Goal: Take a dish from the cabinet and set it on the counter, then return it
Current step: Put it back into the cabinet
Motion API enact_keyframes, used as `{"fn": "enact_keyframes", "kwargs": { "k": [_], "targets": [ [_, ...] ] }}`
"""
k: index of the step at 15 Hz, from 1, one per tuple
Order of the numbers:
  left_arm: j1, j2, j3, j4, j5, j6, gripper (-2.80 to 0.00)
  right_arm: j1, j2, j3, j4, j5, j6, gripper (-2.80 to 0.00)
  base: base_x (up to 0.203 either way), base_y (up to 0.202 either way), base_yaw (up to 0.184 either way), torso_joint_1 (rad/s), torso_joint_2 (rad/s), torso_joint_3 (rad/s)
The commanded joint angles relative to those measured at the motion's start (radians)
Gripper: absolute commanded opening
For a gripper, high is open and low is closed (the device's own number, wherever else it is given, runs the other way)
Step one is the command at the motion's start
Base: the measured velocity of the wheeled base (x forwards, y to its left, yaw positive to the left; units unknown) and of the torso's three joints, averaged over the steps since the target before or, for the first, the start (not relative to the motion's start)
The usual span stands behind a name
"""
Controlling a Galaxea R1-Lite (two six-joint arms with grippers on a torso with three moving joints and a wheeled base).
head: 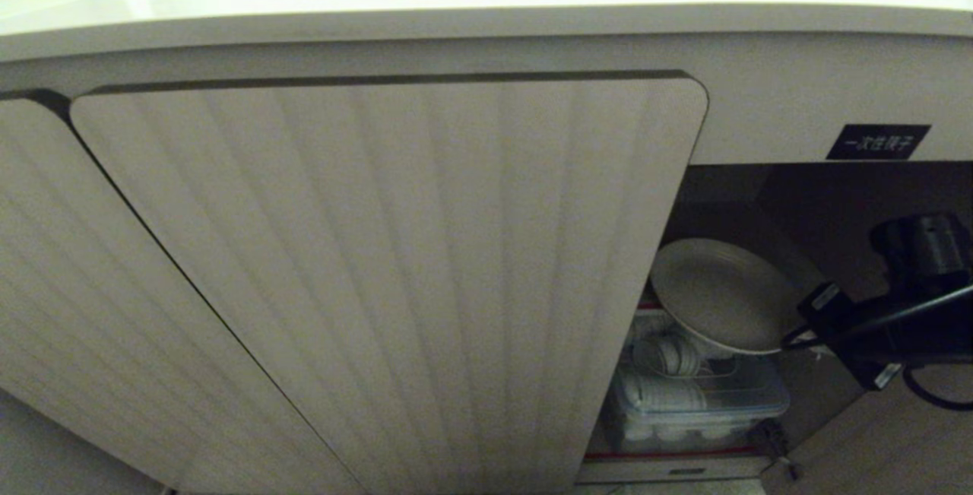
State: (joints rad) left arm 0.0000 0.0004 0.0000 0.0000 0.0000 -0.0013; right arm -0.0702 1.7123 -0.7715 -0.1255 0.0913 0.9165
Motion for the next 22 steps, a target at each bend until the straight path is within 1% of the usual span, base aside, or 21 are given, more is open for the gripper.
{"fn": "enact_keyframes", "kwargs": {
  "k": [1,5,7,9,15,17,19,22],
  "targets": [
    [0.000,0.000,0.000,0.000,0.000,0.000,-2.80,0.000,0.034,-0.027,-0.001,0.001,0.025,-2.80,0.000,0.000,0.000,0.000,0.00,0.000],
    [0.000,0.000,0.000,0.000,0.000,0.000,-2.80,0.000,0.080,-0.070,-0.009,0.000,0.042,-2.80,0.000,0.000,0.000,0.000,0.00,0.000],
    [0.000,0.000,0.000,0.000,0.000,0.000,-2.80,0.001,0.094,-0.075,-0.059,0.001,0.060,-2.80,0.000,0.000,0.000,0.000,0.00,0.000],
    [0.000,0.000,0.000,0.000,0.000,0.000,-2.80,0.001,0.111,-0.078,-0.081,0.001,0.061,-2.80,0.000,0.000,0.000,0.000,0.00,0.000],
    [0.000,0.000,0.000,0.000,0.000,0.000,-2.80,0.000,0.159,-0.133,-0.077,-0.003,0.062,-2.80,0.000,0.000,0.000,0.000,0.00,0.000],
    [0.000,0.000,0.000,0.000,0.000,0.000,-2.80,0.003,0.177,-0.158,-0.077,-0.043,0.065,-2.80,0.000,0.000,0.000,0.000,0.00,0.000],
    [0.000,0.000,0.000,0.000,0.000,0.000,-2.80,0.006,0.186,-0.182,-0.079,-0.047,0.067,-2.80,0.000,0.000,0.000,0.000,0.00,0.000],
    [0.000,0.000,0.000,0.000,0.000,0.000,-2.80,0.006,0.199,-0.212,-0.085,-0.056,0.105,-2.80,0.000,0.000,0.000,0.000,0.00,0.000]
  ]
}}
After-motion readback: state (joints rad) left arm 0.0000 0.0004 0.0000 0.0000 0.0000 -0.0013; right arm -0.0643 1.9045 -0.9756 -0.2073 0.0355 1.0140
